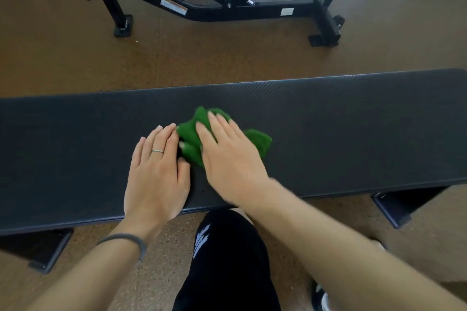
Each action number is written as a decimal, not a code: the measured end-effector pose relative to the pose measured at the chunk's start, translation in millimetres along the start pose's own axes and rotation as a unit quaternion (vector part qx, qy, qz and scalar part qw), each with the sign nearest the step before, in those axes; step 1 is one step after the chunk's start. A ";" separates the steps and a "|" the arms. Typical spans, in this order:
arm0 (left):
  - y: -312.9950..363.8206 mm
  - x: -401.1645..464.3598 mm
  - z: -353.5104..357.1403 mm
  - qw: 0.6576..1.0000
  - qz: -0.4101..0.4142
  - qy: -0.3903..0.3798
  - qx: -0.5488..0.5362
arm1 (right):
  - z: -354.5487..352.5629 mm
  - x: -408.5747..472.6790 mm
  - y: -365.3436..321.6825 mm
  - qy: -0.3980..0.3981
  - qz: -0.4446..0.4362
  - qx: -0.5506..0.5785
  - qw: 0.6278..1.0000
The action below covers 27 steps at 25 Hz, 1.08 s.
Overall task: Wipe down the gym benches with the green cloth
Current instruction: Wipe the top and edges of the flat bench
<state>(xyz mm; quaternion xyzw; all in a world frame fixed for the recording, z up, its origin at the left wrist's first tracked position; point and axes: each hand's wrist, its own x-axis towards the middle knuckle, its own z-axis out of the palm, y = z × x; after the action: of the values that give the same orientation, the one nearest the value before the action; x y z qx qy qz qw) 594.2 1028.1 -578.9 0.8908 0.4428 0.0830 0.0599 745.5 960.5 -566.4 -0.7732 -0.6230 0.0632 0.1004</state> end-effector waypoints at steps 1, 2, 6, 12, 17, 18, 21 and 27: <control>0.6 0.2 -0.6 1.000 0.003 -0.001 0.001 | -1.2 -25.2 3.7 -0.001 -0.006 0.008 1.000; 0.6 0.8 -0.5 1.000 0.004 -0.002 0.005 | -2.5 -38.7 9.6 -0.006 -0.015 0.004 1.000; 0.7 4.4 0.8 1.000 -0.005 -0.002 -0.004 | -5.1 21.9 25.7 0.004 0.009 -0.004 1.000; 1.6 -1.2 2.1 1.000 -0.001 -0.002 0.001 | 7.2 -4.5 -0.4 0.030 0.069 -0.001 0.997; -1.7 2.1 1.1 1.000 0.003 -0.009 -0.005 | 10.5 -33.6 -13.9 0.035 0.058 0.011 0.998; -2.3 2.6 0.6 1.000 0.005 -0.008 -0.009 | 11.9 -30.0 -13.5 0.037 0.060 0.009 0.997; -0.1 0.1 -0.3 1.000 0.007 -0.011 -0.005 | 6.3 -39.9 21.8 0.042 0.060 -0.014 0.997; 4.1 2.2 0.3 1.000 -0.006 -0.002 -0.012 | -19.6 -76.3 95.6 0.070 0.227 -0.055 0.970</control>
<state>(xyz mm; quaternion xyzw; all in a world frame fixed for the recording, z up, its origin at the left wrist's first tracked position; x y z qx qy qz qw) 598.8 1027.3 -578.2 0.8874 0.4470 0.0866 0.0718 824.3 865.0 -571.8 -0.9011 -0.4254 -0.0048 0.0841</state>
